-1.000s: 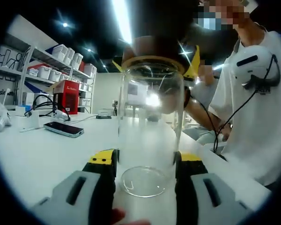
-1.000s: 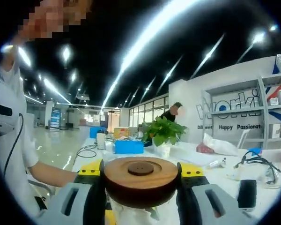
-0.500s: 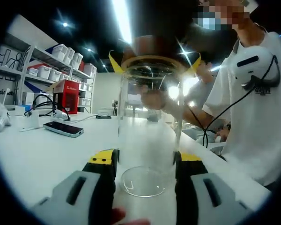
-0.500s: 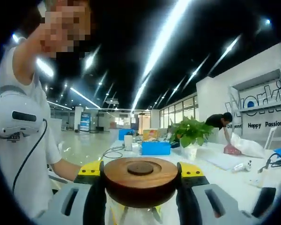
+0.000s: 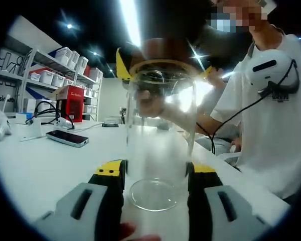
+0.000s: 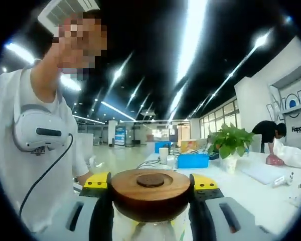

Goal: Clamp the coffee can twist off the lid put the lid on the table pick up the lid cover the can tighten the lid

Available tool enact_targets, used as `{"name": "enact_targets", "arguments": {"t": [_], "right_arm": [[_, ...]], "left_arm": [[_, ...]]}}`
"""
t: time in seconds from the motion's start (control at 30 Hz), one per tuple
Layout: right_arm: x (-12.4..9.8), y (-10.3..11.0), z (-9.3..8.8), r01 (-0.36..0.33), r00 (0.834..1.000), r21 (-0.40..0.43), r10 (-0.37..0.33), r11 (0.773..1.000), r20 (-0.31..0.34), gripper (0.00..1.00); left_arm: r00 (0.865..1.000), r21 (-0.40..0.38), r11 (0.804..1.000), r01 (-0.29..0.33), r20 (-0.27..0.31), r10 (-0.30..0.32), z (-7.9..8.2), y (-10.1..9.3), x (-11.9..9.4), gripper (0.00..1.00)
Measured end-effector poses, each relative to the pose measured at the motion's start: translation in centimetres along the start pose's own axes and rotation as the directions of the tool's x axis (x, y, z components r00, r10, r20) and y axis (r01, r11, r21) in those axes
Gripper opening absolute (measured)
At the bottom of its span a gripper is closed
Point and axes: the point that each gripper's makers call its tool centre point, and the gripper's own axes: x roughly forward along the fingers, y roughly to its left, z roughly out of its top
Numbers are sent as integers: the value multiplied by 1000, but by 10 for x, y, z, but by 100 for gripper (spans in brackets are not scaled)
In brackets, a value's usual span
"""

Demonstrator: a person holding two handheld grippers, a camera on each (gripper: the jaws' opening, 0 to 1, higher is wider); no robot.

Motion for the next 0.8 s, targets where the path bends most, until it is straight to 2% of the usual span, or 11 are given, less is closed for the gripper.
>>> {"name": "enact_targets", "arguments": {"t": [0.13, 0.47, 0.63, 0.8], "right_arm": [[0, 1, 0, -45, 999, 16, 45, 999, 9, 55], [1, 3, 0, -60, 998, 16, 60, 998, 17, 55], [1, 3, 0, -96, 995, 8, 96, 995, 4, 55], [1, 4, 1, -116, 993, 17, 116, 993, 24, 55]], "left_arm": [[1000, 0, 1000, 0, 0, 0, 0, 0, 0, 39], [1000, 2, 1000, -2, 0, 2, 0, -1, 0, 39], [1000, 2, 1000, -1, 0, 1, 0, -1, 0, 39], [1000, 2, 1000, -1, 0, 1, 0, -1, 0, 39]]}}
